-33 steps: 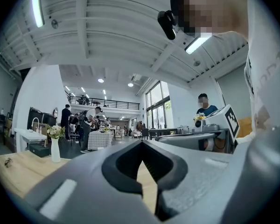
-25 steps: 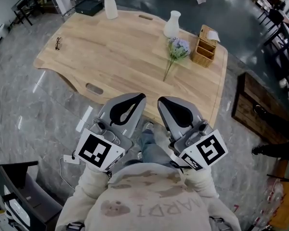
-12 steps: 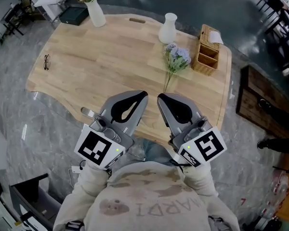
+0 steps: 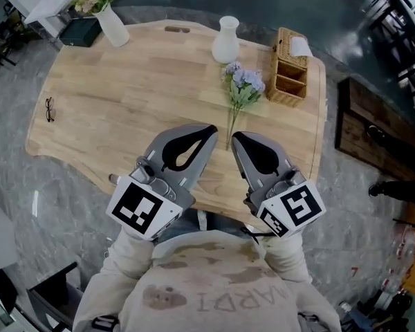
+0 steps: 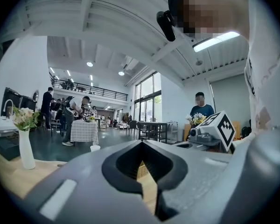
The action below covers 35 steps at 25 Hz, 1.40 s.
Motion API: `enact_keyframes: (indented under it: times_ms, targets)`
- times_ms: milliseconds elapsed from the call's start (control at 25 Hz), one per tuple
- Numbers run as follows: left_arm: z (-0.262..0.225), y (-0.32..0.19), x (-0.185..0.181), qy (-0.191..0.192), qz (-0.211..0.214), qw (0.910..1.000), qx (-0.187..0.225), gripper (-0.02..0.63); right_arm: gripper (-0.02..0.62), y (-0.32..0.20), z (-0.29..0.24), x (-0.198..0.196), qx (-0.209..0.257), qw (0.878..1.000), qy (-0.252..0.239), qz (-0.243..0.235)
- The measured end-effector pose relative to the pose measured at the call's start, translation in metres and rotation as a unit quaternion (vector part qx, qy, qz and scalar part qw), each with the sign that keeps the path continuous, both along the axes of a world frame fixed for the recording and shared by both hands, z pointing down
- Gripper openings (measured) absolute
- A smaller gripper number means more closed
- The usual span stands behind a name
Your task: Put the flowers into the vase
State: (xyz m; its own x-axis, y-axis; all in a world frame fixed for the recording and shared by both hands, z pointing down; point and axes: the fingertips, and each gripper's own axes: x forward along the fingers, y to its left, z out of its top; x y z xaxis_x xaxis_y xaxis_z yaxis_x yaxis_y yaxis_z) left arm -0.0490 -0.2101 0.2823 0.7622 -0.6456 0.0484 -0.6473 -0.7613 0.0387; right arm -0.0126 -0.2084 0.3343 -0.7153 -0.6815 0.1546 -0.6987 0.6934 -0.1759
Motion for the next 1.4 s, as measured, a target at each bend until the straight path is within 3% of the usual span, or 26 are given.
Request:
enact_keyframes:
  times_ms: [320,600,800,1080,1400]
  targets:
    - [0.002,-0.024,-0.005,0.004,0.084,0.9964,-0.002,0.000,0.049,-0.029,0.036,0.001,-0.063,0.993,0.033,0.091]
    - [0.018,-0.034,-0.018,0.003,0.156,0.9876,-0.015,0.000,0.085,-0.055,0.106,0.009,-0.154,0.968,0.093,0.174]
    - [0.029,-0.040,-0.023,-0.021,0.181,0.9833,-0.004,0.000,0.098,-0.074,0.157,0.020,-0.215,0.948,0.107,0.210]
    - [0.032,-0.052,-0.023,-0.025,0.206,0.9781,0.006,0.000,0.104,-0.099,0.216,0.033,-0.285,0.921,0.116,0.238]
    - [0.038,-0.072,-0.032,-0.028,0.207,0.9780,0.002,0.000,0.121,-0.125,0.260,0.035,-0.357,0.897,0.098,0.241]
